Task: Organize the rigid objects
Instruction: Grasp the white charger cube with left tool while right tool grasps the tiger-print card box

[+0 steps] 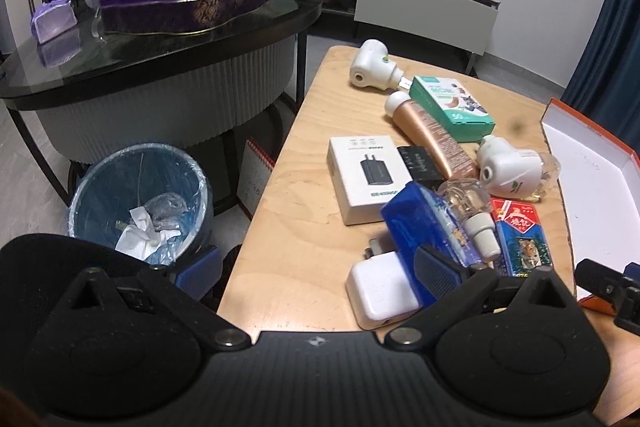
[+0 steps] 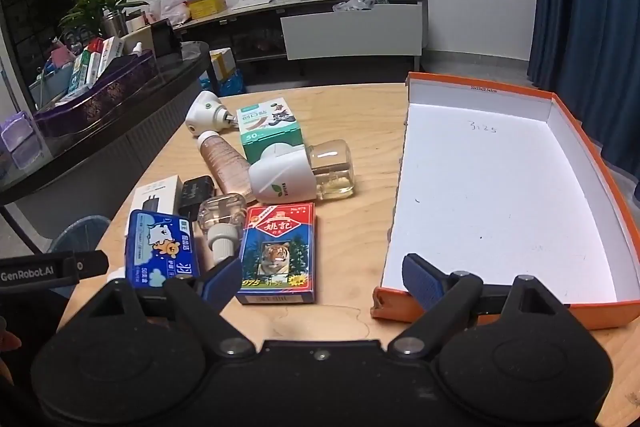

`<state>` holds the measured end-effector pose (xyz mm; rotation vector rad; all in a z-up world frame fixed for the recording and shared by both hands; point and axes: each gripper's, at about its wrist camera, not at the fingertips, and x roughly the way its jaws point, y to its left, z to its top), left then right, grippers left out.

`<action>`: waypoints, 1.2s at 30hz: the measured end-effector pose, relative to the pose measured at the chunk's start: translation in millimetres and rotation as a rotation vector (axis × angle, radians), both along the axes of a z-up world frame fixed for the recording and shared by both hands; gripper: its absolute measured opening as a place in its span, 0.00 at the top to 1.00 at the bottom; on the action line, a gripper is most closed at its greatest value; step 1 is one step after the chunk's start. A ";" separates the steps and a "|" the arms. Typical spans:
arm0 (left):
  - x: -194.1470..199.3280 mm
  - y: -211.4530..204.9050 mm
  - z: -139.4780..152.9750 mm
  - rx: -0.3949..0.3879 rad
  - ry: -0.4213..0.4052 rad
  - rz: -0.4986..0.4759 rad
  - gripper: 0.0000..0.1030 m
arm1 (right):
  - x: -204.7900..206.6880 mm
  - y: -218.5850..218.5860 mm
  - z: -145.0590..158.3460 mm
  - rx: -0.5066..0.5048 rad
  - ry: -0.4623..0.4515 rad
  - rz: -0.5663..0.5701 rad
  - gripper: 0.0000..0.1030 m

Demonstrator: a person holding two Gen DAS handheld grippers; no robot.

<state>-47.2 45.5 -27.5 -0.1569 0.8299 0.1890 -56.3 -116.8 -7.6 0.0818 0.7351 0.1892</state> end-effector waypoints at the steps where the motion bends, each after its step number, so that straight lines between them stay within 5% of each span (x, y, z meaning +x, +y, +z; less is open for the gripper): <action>1: -0.1 -0.1 -0.3 -0.003 0.002 -0.002 0.00 | 1.6 0.4 -0.3 0.003 0.002 0.004 0.01; 23: 1.3 0.1 -13.5 -0.004 0.025 -0.019 0.00 | -0.7 -0.5 0.9 0.006 -0.004 0.002 0.01; 36: 15.3 -21.2 -38.5 0.030 0.026 -0.128 0.00 | 5.3 -9.0 -3.3 0.016 -0.024 -0.020 0.01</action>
